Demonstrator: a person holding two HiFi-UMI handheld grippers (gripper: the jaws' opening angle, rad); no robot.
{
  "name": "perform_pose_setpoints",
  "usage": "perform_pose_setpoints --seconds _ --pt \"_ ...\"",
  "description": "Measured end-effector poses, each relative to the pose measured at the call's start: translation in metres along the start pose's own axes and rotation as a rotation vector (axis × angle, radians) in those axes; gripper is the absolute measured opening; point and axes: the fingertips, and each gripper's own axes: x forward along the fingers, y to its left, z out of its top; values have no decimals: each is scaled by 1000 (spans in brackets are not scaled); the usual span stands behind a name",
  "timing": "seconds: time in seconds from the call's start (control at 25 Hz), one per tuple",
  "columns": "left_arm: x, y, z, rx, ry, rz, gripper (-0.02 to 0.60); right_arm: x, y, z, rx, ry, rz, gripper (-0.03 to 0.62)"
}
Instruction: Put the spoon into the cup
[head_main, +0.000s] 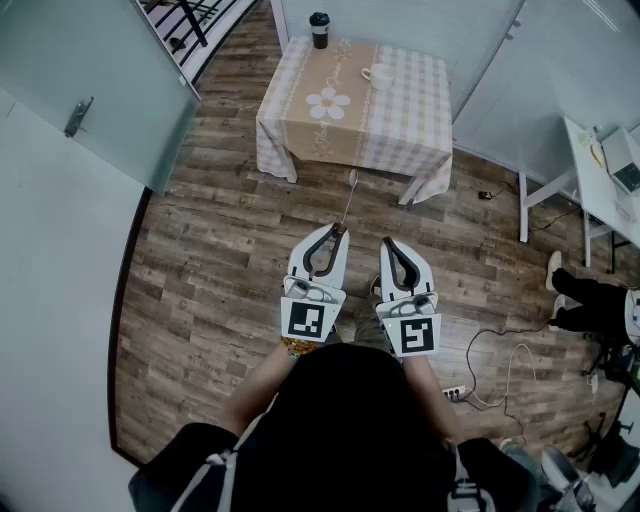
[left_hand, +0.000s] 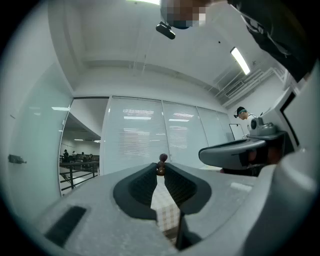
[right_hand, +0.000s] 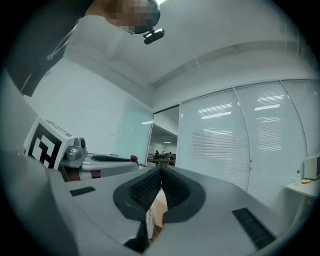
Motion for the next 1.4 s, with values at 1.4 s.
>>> perform_pose_setpoints --seconds 1.4 --pt "266 -27 -51 1 85 175 58 127 -258 -73 82 5 169 9"
